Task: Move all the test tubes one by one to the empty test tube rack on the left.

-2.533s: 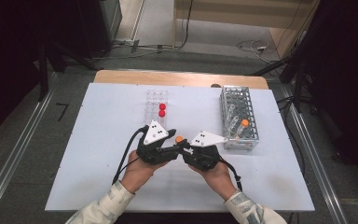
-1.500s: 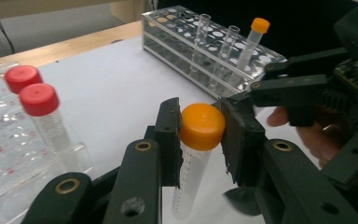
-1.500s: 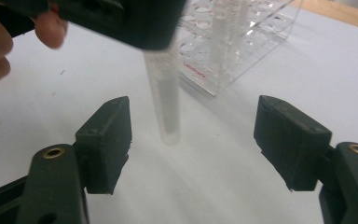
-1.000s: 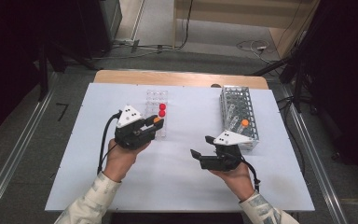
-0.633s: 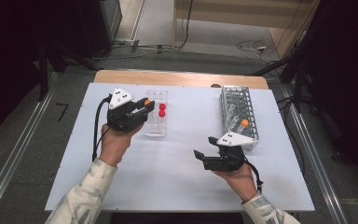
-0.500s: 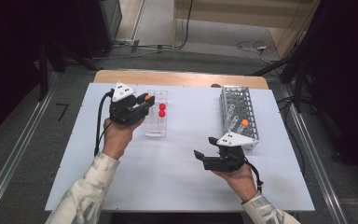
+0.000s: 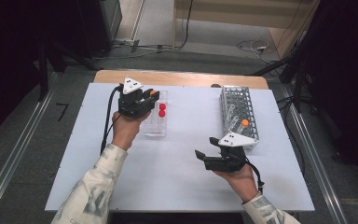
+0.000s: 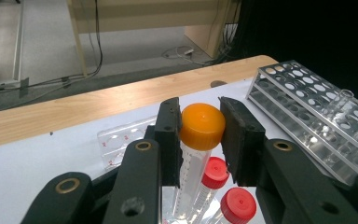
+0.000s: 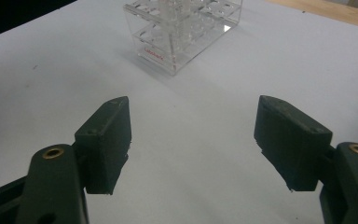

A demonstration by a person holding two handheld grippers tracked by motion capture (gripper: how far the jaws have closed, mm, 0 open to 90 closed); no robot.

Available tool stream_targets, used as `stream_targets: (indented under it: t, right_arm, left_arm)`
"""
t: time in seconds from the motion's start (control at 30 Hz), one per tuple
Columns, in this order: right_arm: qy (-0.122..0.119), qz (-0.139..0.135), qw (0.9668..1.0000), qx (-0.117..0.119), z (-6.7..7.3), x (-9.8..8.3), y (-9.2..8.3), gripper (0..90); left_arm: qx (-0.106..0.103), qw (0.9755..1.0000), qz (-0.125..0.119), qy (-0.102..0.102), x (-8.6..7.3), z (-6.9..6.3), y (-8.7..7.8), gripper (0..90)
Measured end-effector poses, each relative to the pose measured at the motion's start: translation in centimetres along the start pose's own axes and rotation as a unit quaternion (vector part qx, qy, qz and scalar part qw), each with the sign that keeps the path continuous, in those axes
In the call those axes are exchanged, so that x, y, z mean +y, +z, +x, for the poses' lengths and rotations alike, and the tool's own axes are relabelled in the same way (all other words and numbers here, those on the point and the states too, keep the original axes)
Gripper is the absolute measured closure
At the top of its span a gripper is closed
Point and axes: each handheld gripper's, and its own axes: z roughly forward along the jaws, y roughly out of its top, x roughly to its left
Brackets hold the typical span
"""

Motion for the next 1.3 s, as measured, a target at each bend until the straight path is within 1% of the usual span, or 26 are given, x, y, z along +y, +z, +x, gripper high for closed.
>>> stream_targets:
  t: [0.03,0.13,0.4,0.63,1.03,1.2,1.3]
  right_arm:
    - [0.000,0.000,1.0000,0.000,0.0,0.0,0.0,26.2]
    - [0.000,0.000,1.0000,0.000,0.1,0.0,0.0,26.2]
    - [0.000,0.000,1.0000,0.000,0.1,0.0,0.0,26.2]
    - [-0.001,0.001,1.0000,-0.001,0.0,0.0,0.0,26.3]
    - [-0.001,0.001,1.0000,0.000,0.1,-0.1,0.1,26.4]
    - [0.000,0.000,1.0000,-0.002,0.0,-0.1,0.0,26.4]
    - [0.003,0.000,1.0000,-0.004,-0.2,-0.1,-0.1,26.5]
  left_arm:
    - [0.005,1.0000,-0.001,0.002,-0.1,-0.1,0.1,69.4]
    - [0.010,0.9999,0.002,0.007,-0.5,-0.1,0.3,69.4]
    - [0.008,0.9999,0.009,0.006,-1.5,-0.1,0.9,69.4]
    - [0.009,0.9998,0.014,0.006,-2.0,-0.1,1.1,69.2]
    - [0.006,0.9998,0.019,0.000,-2.2,-0.1,1.1,65.8]
    - [0.004,0.9999,0.013,-0.003,-2.1,-0.1,0.9,65.1]
    - [-0.002,1.0000,0.008,-0.005,-2.0,-0.3,0.3,64.2]
